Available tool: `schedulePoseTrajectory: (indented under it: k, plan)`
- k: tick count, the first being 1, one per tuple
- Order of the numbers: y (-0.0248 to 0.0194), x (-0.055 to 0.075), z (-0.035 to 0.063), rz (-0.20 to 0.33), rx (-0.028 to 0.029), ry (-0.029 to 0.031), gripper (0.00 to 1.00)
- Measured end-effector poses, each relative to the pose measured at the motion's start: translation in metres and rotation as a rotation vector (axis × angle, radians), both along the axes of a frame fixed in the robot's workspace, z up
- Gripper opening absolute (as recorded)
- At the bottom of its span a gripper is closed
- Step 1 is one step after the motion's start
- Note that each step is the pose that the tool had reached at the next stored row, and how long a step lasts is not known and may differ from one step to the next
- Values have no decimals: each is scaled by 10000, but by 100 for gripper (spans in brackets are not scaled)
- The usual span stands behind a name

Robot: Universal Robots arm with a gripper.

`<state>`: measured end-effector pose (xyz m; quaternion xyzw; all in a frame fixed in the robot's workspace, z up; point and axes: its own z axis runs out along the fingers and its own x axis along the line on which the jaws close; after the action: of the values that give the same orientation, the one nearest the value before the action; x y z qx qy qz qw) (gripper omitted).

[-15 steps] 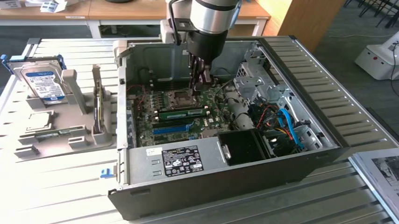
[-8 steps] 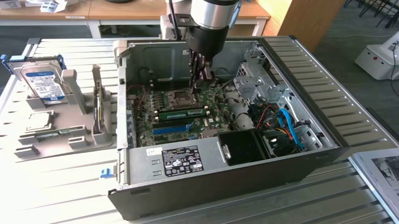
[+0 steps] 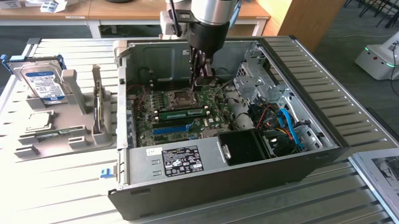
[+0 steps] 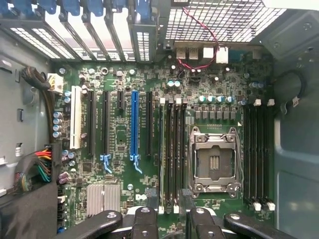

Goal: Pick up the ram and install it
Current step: 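Insert the ram into the slot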

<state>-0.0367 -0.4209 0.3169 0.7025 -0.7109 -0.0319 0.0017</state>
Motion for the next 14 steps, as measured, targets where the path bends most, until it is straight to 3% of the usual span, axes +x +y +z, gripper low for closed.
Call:
schedulePoseTrajectory:
  k: [14]
  plan:
    - [0, 0, 131, 0, -21, 0, 31]
